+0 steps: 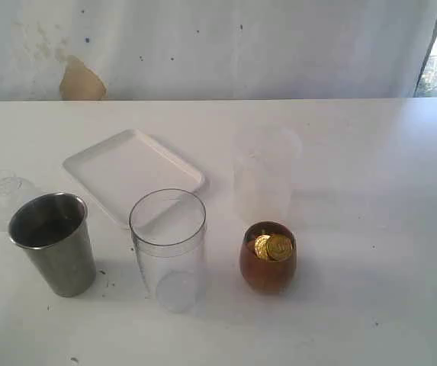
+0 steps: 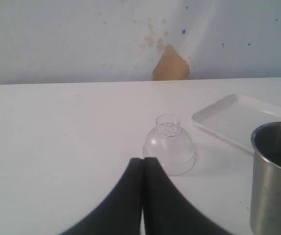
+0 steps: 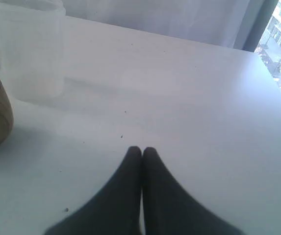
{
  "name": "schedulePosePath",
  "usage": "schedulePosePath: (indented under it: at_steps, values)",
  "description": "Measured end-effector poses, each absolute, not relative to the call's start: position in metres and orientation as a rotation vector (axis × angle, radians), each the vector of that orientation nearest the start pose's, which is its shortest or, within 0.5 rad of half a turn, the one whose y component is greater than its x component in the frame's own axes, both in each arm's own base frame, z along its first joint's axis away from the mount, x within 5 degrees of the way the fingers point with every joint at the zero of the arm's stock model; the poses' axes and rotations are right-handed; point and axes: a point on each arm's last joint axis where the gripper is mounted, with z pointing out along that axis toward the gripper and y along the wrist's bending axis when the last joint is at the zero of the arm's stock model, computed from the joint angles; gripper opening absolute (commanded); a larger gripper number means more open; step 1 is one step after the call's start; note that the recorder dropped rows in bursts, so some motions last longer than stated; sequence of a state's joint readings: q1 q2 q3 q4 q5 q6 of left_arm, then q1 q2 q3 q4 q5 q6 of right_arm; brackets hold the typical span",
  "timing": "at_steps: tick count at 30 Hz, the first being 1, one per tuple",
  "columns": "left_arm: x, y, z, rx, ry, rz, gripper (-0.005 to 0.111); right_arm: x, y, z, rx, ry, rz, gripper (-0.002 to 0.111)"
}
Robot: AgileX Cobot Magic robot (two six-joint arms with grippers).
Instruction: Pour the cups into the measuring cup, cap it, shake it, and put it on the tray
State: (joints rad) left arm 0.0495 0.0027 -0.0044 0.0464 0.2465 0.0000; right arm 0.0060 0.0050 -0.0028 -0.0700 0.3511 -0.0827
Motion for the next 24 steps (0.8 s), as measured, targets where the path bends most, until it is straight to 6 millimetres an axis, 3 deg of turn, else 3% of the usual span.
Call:
schedulePosePath:
  at_steps: [11,21,24]
  values:
    - [0.055,0.004,0.192,-0.012,1.729,0.079,0.000,0.054,-0.004,0.186,-0.198,1.786,-0.225,0.000]
    - [0.055,0.004,0.192,-0.012,1.729,0.079,0.000,0.051,0.005,0.237,-0.206,1.200,-0.195,0.000]
    - [0.055,0.004,0.192,-0.012,1.729,0.079,0.000,0.046,0.007,0.249,-0.162,1.065,-0.113,0.000]
